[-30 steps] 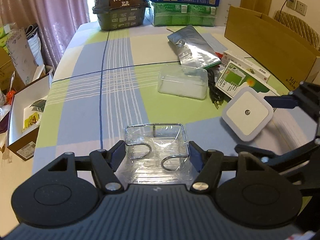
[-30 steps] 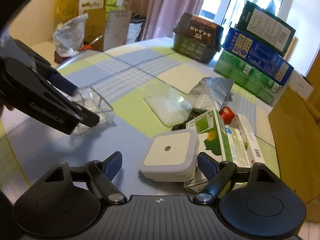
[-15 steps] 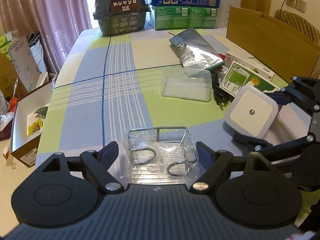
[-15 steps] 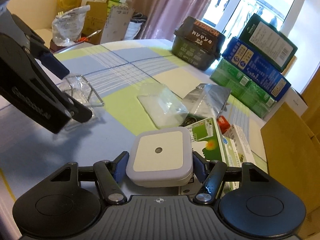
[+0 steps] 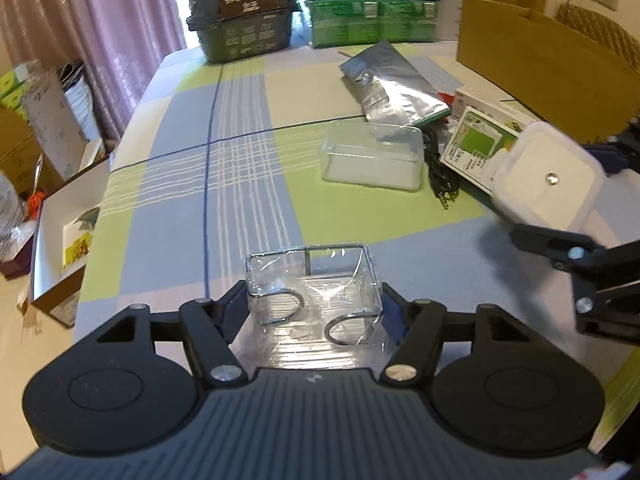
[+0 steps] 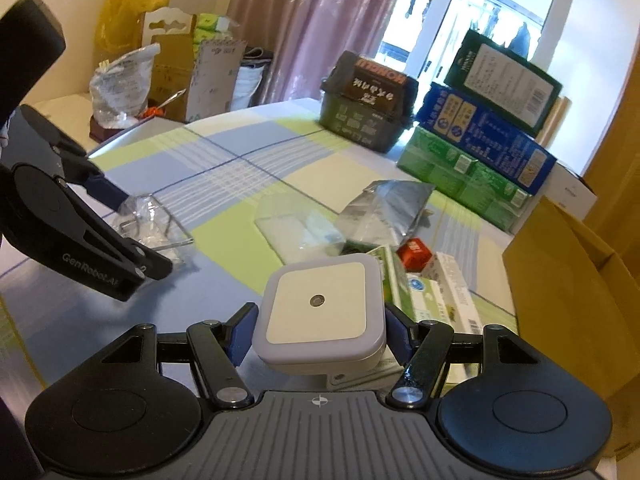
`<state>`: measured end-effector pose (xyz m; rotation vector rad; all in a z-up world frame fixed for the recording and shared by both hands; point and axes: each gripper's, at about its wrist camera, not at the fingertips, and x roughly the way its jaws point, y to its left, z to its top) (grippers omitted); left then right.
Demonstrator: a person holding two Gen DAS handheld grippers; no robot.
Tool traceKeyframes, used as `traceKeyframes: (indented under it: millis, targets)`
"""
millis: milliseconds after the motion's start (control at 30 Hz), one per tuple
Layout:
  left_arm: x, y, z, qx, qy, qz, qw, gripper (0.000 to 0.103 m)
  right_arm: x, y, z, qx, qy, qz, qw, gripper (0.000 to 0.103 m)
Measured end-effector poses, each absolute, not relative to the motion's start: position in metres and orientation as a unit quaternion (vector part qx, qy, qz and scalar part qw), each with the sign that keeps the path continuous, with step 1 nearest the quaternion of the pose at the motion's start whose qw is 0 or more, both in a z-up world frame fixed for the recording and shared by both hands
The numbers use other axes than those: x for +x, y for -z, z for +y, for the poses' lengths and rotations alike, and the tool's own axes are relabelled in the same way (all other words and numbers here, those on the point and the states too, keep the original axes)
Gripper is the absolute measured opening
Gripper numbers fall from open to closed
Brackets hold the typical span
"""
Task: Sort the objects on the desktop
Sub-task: 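Carry both items to the cardboard box while the left gripper releases the tray inside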
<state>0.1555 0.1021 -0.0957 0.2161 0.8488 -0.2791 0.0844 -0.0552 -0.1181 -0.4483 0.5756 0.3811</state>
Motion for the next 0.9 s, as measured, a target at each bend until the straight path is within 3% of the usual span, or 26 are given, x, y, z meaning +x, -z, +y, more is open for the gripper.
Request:
traceKeyframes:
  millis: [433, 900]
  targets:
    - [0.125, 0.028, 0.072, 0.087, 0.133, 0.39, 0.907, 0.062, 0.068, 0.064, -0.112, -0.14, -0.144, 0.277, 0.94, 0.063]
    - [0.122, -0.048, -0.082, 0.079, 0.241, 0.344, 0.904, 0.062, 0.077, -0.015, -0.273, -0.029, -0.049, 0.267, 0.962, 0.063]
